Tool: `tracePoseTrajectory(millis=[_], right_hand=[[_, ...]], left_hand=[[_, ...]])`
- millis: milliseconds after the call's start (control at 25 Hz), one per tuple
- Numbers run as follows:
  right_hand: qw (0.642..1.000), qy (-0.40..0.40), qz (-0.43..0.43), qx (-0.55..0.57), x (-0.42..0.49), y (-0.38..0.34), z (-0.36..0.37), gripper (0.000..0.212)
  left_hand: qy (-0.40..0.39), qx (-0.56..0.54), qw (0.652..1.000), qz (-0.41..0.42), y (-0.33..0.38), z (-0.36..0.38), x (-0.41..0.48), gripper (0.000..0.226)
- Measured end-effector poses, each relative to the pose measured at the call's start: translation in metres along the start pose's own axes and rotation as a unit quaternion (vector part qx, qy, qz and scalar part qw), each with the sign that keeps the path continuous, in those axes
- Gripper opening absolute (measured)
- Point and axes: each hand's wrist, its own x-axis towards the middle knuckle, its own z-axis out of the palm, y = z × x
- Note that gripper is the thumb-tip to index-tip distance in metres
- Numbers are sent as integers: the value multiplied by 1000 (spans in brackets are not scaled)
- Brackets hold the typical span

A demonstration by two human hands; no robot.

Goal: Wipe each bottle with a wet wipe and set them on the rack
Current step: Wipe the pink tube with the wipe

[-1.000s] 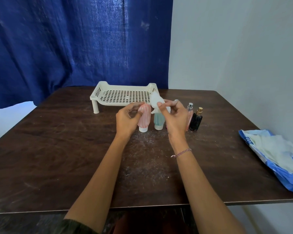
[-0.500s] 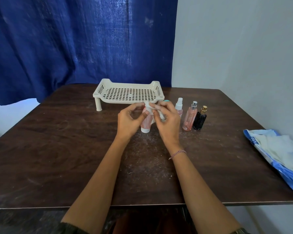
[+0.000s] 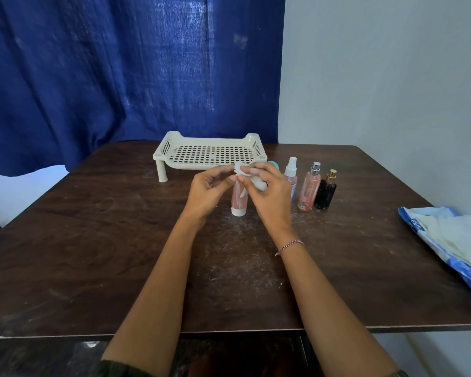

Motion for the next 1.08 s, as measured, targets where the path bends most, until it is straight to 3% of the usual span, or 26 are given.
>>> tracePoseTrajectory(millis=[240, 600, 1080], right_hand=[[999, -29, -13, -24, -1, -7, -6, 25], [996, -82, -19, -35, 0, -8, -12, 25], [994, -78, -18, -77, -1, -5, -19, 22]], left_hand=[[-85, -40, 995, -46, -3, -1, 1, 20], [-54, -25, 998, -14, -1, 1, 1, 24], [-23, 38, 999, -13, 3, 8, 3, 33]])
